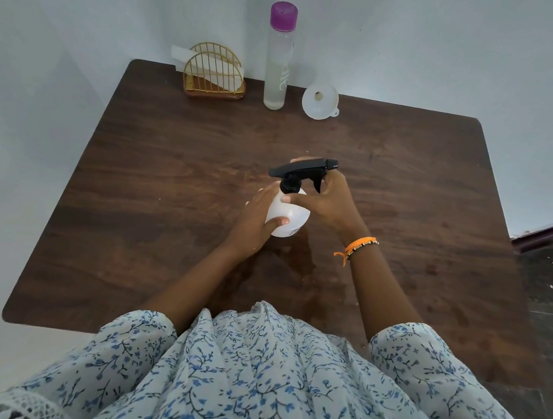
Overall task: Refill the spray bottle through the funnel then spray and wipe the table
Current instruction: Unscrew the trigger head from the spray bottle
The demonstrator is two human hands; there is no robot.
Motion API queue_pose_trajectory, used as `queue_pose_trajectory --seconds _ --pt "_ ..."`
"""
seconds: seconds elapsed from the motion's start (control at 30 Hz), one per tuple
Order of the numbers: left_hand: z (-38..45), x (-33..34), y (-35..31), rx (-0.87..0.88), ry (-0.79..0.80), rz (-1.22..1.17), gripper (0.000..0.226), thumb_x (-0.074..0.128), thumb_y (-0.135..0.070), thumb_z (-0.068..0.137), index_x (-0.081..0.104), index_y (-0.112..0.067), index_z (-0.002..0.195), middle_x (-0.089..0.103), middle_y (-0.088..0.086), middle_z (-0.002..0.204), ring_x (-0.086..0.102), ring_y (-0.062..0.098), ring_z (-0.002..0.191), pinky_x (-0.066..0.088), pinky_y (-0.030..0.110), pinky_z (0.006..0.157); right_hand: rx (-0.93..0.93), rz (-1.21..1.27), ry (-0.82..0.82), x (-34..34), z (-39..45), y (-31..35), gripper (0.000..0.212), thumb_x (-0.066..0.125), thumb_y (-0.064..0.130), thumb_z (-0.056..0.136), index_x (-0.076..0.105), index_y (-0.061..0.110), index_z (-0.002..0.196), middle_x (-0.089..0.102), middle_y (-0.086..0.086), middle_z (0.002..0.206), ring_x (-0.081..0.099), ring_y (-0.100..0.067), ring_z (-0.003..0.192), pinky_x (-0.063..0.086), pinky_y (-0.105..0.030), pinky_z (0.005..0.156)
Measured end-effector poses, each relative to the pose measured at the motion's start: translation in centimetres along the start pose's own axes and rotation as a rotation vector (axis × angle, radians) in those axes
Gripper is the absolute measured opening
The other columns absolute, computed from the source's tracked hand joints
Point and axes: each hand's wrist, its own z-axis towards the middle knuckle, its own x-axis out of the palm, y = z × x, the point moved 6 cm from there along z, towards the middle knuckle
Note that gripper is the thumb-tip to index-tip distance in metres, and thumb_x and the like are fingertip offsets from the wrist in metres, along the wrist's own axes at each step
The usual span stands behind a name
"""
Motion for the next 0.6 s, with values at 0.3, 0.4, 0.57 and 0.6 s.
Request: queue_pose_trajectory --seconds 0.3,0.4,0.57,0.6 --pt "-0.3 -0.2 -0.6 0.01 0.005 0.003 0.066 0.053 -0.036 0.089 0.024 -0.015 0.145 0.033 0.007 0.15 0.031 0.026 0.137 0.03 0.05 0.111 -0.059 0.046 -0.056 -1.2 -0.1 1.1 0.044 0.073 -0.008 0.072 0.059 -0.002 0.114 0.064 -0.005 0.107 0.062 0.001 0.098 0.047 -0.014 0.083" --pt "-0.4 -0.3 -0.9 0.037 -0.003 -0.004 0.066 0.053 -0.035 0.088 0.026 -0.015 0.144 0.034 0.006 0.149 0.033 0.021 0.134 0.03 0.045 0.112 -0.061 0.031 -0.06 -1.2 0.0 1.5 0.038 0.071 -0.007 0.075 0.061 -0.004 0.112 0.066 -0.011 0.106 0.062 -0.006 0.098 0.048 -0.016 0.082" --pt "-0.4 -0.5 -1.6 0.057 -0.009 0.011 0.068 0.051 -0.04 0.083 0.028 -0.017 0.143 0.036 0.002 0.147 0.034 0.012 0.129 0.027 0.034 0.107 -0.059 0.083 -0.086 -1.7 0.3 3.1 0.022 0.065 -0.002 0.083 0.063 -0.006 0.104 0.068 -0.023 0.105 0.064 -0.035 0.101 0.053 -0.038 0.09" --pt "-0.4 -0.5 -1.5 0.049 -0.002 0.012 0.068 0.051 -0.041 0.083 0.029 -0.017 0.143 0.036 0.001 0.147 0.034 0.015 0.131 0.027 0.037 0.109 -0.059 0.118 -0.105 -2.0 0.3 3.6 0.02 0.063 -0.002 0.083 0.063 -0.003 0.103 0.068 -0.021 0.105 0.064 -0.033 0.102 0.053 -0.036 0.09"
